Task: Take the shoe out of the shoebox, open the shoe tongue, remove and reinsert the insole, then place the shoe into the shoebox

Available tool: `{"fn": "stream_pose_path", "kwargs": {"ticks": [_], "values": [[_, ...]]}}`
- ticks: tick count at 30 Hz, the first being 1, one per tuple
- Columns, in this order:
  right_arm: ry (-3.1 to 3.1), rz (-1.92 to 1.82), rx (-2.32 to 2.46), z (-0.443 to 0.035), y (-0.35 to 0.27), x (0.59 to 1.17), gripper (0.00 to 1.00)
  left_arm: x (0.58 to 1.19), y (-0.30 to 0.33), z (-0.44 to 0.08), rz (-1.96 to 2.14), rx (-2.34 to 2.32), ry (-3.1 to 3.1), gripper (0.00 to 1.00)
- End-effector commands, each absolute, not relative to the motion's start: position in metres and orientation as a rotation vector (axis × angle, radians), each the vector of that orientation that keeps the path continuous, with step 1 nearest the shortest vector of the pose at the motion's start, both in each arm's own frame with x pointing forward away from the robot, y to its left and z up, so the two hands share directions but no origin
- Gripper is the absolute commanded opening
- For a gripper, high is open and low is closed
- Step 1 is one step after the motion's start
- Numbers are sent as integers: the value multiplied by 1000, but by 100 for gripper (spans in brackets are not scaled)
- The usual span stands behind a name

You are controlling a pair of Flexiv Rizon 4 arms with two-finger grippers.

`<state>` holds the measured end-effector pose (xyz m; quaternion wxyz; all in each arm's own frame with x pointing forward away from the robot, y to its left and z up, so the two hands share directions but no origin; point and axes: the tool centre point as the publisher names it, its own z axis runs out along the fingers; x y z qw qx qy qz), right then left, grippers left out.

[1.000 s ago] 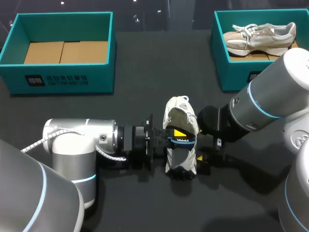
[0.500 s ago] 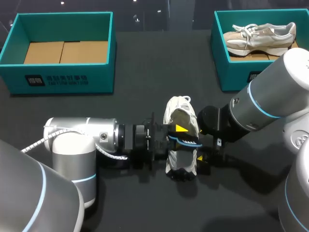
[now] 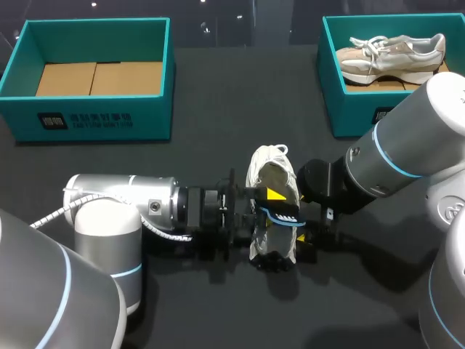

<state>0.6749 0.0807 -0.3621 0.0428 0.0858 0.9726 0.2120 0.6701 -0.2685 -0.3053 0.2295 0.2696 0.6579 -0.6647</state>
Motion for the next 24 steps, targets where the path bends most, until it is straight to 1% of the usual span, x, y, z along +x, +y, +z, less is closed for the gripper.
{"fn": "stream_pose_path", "kwargs": {"ticks": [1, 6, 7, 8, 9, 24], "values": [[2972, 646, 263, -362, 81, 673, 100, 664, -269, -301, -1812, 747, 1823, 31], [2972, 646, 263, -362, 81, 673, 100, 660, -272, -299, -1796, 770, 1833, 29], [2972, 646, 263, -362, 81, 673, 100, 660, -273, -299, -1786, 778, 1835, 24], [2972, 646, 263, -362, 81, 673, 100, 660, -273, -299, -1779, 783, 1835, 10], [2972, 646, 263, -362, 81, 673, 100, 660, -273, -299, -1779, 783, 1835, 0], [2972, 646, 263, -362, 81, 673, 100, 679, -266, -321, -1727, 775, 1875, 0]]}}
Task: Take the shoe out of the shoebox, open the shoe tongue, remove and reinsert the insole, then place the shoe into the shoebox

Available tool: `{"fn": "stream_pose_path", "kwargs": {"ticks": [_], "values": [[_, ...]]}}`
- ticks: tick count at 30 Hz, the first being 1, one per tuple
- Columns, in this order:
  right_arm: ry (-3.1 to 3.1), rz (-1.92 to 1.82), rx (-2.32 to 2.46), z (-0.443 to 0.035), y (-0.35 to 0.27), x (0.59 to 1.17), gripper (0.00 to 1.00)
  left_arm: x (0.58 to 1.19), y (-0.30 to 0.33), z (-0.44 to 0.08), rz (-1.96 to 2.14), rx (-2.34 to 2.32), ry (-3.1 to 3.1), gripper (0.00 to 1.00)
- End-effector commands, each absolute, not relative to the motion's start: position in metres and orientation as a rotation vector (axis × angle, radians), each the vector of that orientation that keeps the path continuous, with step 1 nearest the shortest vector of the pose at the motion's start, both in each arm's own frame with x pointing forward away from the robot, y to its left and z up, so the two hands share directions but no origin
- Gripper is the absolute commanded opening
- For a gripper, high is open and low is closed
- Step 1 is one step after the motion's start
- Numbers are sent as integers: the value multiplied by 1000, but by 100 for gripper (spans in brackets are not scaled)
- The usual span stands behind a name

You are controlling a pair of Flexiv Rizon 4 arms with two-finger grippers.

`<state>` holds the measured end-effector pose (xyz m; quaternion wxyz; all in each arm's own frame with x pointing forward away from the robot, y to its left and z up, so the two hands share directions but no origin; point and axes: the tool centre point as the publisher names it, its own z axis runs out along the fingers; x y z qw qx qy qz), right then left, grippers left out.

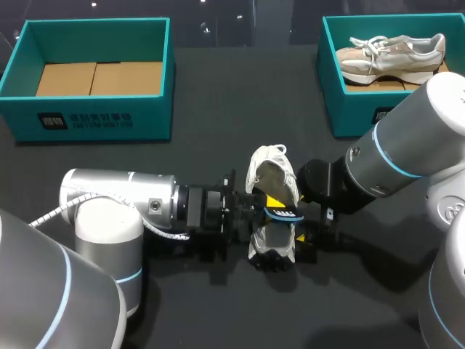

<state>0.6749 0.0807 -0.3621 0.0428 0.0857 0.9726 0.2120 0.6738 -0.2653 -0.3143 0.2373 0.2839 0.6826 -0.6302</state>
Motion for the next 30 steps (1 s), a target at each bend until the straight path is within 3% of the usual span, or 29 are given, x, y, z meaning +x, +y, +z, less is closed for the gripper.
{"fn": "stream_pose_path", "kwargs": {"ticks": [1, 19, 20, 22, 24, 30], "values": [[2972, 646, 263, -362, 81, 673, 100, 681, -265, -323, -1725, 768, 1883, 0], [2972, 646, 263, -362, 81, 673, 100, 703, -259, -347, -1709, 710, 1927, 0], [2972, 646, 263, -362, 81, 673, 100, 701, -259, -345, -1720, 712, 1920, 2], [2972, 646, 263, -362, 81, 673, 100, 697, -260, -339, -1728, 721, 1908, 19], [2972, 646, 263, -362, 81, 673, 100, 694, -260, -334, -1739, 729, 1891, 27], [2972, 646, 263, -362, 81, 673, 100, 680, -262, -317, -1758, 772, 1858, 27]]}}
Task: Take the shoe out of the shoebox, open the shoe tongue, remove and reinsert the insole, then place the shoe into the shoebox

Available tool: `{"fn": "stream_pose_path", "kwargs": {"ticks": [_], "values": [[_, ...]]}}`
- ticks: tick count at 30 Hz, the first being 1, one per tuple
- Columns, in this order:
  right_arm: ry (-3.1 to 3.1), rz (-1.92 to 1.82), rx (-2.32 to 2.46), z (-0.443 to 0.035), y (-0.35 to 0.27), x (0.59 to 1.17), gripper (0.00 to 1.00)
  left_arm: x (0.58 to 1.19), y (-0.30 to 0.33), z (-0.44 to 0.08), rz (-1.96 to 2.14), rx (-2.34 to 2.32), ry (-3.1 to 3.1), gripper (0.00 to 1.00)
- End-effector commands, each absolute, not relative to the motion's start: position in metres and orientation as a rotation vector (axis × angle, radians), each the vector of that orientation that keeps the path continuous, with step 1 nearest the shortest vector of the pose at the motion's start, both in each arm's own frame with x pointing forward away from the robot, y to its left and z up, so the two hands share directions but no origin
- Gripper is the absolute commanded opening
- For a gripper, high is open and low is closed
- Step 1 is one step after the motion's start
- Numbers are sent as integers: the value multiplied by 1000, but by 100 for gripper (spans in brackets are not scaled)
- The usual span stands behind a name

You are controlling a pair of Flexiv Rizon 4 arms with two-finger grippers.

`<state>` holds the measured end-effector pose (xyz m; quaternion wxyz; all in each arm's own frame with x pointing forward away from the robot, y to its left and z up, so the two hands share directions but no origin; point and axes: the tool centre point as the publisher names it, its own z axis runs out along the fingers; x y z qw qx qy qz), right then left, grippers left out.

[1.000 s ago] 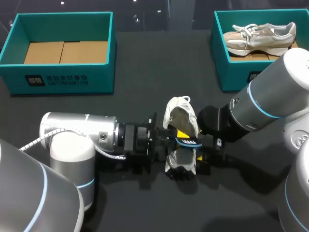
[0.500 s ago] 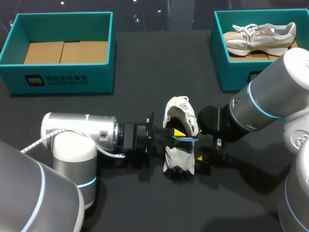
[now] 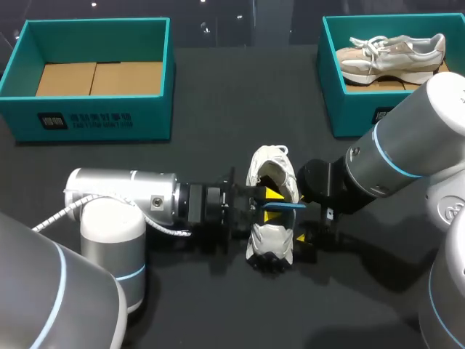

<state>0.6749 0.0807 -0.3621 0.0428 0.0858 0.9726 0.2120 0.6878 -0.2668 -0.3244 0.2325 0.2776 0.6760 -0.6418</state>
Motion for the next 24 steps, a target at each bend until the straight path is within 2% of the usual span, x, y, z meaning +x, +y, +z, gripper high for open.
{"fn": "stream_pose_path", "kwargs": {"ticks": [1, 10, 11, 13, 24], "values": [[2972, 646, 263, -362, 81, 673, 100, 678, -263, -315, -1769, 782, 1857, 27], [2972, 646, 263, -362, 81, 673, 100, 666, -271, -313, -1760, 861, 1873, 29], [2972, 646, 263, -362, 81, 673, 100, 666, -272, -314, -1755, 868, 1875, 25], [2972, 646, 263, -362, 81, 673, 100, 667, -272, -317, -1743, 880, 1882, 0], [2972, 646, 263, -362, 81, 673, 100, 684, -258, -337, -1749, 901, 1893, 0]]}}
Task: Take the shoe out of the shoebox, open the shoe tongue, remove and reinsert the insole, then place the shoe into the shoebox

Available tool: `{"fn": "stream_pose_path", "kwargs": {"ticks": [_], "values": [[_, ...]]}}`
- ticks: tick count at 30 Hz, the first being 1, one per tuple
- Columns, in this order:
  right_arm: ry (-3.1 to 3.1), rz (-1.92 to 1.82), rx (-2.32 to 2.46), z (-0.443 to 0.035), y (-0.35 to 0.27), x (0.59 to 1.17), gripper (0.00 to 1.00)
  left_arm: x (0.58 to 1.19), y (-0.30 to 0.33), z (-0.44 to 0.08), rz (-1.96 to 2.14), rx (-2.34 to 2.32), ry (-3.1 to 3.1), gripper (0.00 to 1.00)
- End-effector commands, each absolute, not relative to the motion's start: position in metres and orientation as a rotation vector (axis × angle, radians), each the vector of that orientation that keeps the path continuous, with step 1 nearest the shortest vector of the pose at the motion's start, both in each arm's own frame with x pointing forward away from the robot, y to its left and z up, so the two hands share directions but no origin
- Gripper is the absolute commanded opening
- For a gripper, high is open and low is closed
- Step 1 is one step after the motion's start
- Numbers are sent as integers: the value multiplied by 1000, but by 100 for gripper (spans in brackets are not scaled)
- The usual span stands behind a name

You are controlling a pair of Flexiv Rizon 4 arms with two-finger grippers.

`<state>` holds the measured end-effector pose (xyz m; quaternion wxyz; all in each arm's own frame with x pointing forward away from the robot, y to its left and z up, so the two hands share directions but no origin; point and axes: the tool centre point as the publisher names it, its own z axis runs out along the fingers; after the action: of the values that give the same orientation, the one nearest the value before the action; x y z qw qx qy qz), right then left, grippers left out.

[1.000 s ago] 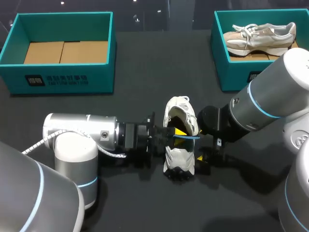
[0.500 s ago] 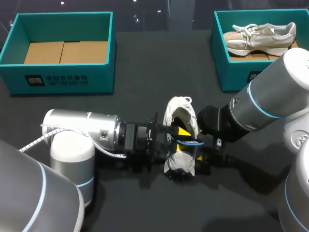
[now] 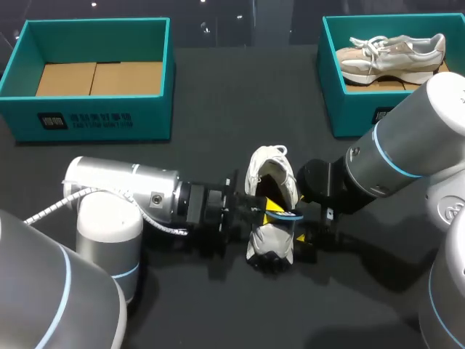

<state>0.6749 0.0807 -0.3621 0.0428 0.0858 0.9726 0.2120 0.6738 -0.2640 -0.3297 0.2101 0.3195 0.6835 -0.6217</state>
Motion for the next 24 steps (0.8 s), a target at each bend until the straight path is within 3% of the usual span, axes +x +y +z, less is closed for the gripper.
{"fn": "stream_pose_path", "kwargs": {"ticks": [1, 17, 18, 19, 24], "values": [[2972, 646, 263, -362, 81, 673, 100, 687, -257, -340, -1749, 896, 1893, 0], [2972, 646, 263, -362, 81, 673, 100, 692, -258, -342, -1801, 892, 1867, 0], [2972, 646, 263, -362, 81, 673, 100, 690, -258, -339, -1801, 893, 1866, 13], [2972, 646, 263, -362, 81, 673, 100, 688, -259, -337, -1800, 894, 1864, 18], [2972, 646, 263, -362, 81, 673, 100, 677, -261, -322, -1785, 910, 1853, 30]]}}
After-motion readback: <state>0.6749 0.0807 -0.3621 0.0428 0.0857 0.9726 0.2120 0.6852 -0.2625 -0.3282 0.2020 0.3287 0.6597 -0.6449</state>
